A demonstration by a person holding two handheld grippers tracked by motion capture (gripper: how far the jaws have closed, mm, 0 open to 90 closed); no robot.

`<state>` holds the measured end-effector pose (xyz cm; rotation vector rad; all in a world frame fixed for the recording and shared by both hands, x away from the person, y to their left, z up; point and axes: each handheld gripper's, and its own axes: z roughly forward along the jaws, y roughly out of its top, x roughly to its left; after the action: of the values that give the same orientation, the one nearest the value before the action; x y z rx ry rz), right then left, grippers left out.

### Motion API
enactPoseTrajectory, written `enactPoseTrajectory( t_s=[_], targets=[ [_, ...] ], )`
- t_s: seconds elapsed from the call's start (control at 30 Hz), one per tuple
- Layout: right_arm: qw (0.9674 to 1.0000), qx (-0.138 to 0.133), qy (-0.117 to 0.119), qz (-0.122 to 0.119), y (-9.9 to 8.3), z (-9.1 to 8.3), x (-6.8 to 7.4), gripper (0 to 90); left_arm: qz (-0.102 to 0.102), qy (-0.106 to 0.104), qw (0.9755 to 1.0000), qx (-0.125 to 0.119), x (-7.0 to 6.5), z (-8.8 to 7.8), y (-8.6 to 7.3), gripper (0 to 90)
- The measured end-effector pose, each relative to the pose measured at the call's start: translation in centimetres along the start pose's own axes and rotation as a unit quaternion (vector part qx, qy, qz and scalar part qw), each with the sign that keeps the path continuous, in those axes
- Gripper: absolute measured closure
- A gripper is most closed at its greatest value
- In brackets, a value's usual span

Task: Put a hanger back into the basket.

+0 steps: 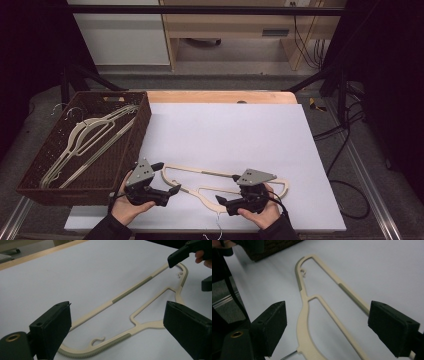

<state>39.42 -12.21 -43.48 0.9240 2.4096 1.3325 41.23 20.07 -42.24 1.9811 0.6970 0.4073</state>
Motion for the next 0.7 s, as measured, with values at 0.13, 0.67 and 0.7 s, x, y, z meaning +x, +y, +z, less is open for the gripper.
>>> enactPoseTrajectory(
  t_s=[0.13, 0.67, 0.7],
  targets=[
    [0.9995, 0.028, 0.011, -0.012, -0.4, 1.5, 0.9, 21.8, 0.001, 0.0, 1.0, 0.006, 0.0, 0.1, -0.2, 7.1],
    [0.9916, 0.12, 0.027, -0.039, -1.7, 5.1, 2.8, 62.2, 0.0, -0.006, 0.9998, 0.018, 0.0, 0.7, -0.5, 6.9],
    [0.9916, 0.119, 0.026, -0.041, -1.7, 5.1, 2.8, 64.4, 0.0, -0.005, 0.9998, 0.02, 0.0, 0.7, -0.6, 6.9]
  ],
)
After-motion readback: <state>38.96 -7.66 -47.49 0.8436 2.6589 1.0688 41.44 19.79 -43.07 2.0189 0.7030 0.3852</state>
